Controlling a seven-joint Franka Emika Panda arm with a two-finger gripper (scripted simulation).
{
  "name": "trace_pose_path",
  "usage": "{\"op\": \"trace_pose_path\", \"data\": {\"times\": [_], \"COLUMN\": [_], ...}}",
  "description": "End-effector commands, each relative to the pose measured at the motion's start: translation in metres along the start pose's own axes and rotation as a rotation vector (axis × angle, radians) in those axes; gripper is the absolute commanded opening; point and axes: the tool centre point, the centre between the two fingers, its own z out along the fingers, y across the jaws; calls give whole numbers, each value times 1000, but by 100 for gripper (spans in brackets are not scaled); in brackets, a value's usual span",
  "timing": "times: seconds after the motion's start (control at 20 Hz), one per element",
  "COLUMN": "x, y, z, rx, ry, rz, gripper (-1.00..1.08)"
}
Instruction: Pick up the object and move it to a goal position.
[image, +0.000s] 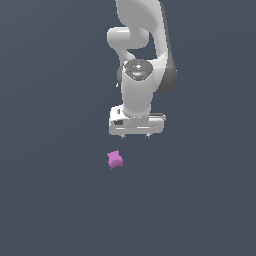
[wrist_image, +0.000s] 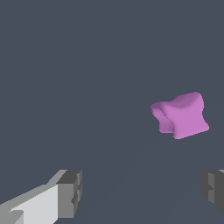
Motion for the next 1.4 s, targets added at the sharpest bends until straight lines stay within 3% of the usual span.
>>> {"op": "trace_pose_path", "data": {"times": [0.0, 0.5, 0.95, 1.35], "x": [0, 0, 7, 23], "y": [0, -31, -15, 24], "z": [0, -13, -2, 25], "rx": [0, 29, 21, 5], "ry": [0, 8, 9, 9], "rz": [0, -10, -46, -139], "gripper": [100, 100, 100, 100]}}
